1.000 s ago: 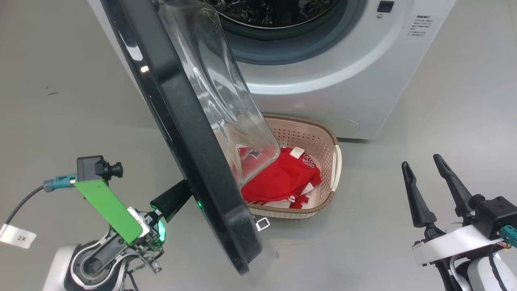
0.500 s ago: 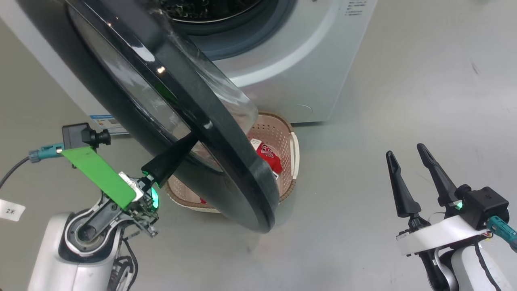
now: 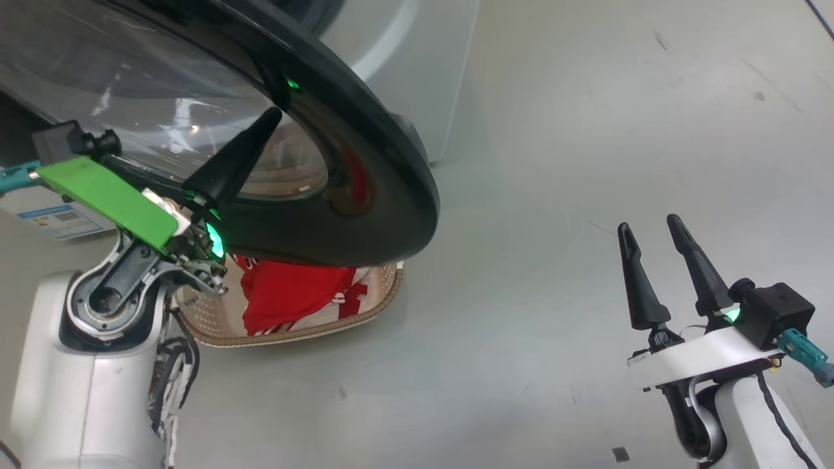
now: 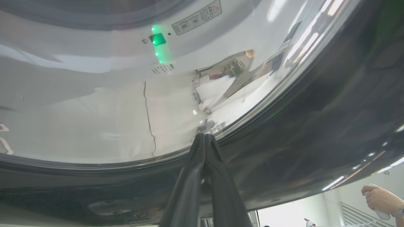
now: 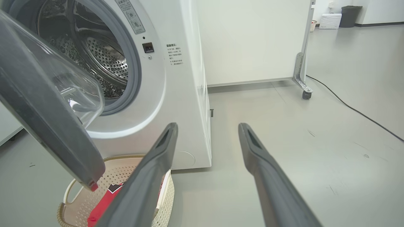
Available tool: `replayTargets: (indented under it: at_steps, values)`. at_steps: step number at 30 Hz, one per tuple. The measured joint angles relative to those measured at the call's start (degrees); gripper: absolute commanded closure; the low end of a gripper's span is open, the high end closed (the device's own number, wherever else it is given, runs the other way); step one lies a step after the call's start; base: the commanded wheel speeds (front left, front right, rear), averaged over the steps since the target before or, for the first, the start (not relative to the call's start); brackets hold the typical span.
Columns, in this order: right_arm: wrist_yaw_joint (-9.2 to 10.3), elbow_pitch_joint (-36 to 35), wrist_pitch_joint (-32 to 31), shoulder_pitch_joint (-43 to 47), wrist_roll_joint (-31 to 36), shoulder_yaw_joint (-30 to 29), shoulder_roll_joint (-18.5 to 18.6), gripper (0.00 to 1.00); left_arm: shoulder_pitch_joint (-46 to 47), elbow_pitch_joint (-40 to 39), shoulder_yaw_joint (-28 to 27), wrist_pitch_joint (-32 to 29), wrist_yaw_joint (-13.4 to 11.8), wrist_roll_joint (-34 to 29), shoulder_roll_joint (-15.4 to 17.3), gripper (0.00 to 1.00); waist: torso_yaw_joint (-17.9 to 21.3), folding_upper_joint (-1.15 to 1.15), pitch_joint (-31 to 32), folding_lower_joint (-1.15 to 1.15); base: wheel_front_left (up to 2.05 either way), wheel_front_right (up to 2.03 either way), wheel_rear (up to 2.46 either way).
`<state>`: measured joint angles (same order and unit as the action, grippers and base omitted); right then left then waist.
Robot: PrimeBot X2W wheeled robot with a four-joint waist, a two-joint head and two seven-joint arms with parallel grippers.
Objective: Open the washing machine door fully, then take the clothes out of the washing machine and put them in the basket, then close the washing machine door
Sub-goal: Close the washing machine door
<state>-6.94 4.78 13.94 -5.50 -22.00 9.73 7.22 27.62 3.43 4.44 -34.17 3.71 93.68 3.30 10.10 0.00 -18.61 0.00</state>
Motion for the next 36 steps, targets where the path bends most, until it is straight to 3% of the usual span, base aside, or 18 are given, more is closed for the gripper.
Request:
replayTargets:
  at_steps: [15, 36]
  values:
    - [-0.03, 3.00, 0.45, -3.48, -1.72, 0.25, -1.20, 0.00, 10.82, 5.95, -2.53, 3.21, -2.74, -3.03, 0.94, 1.00, 8.33, 0.00, -5.15, 0.00, 0.00, 0.00, 0.00]
    - [-0.04, 3.27, 0.49, -5.81, -2.09, -0.14, -1.76, 0.00, 21.63, 15.58, -3.67, 7.61, -3.47, -6.60, 1.42, 1.00, 10.62, 0.00, -6.50, 0.00, 0.00, 0.00, 0.00]
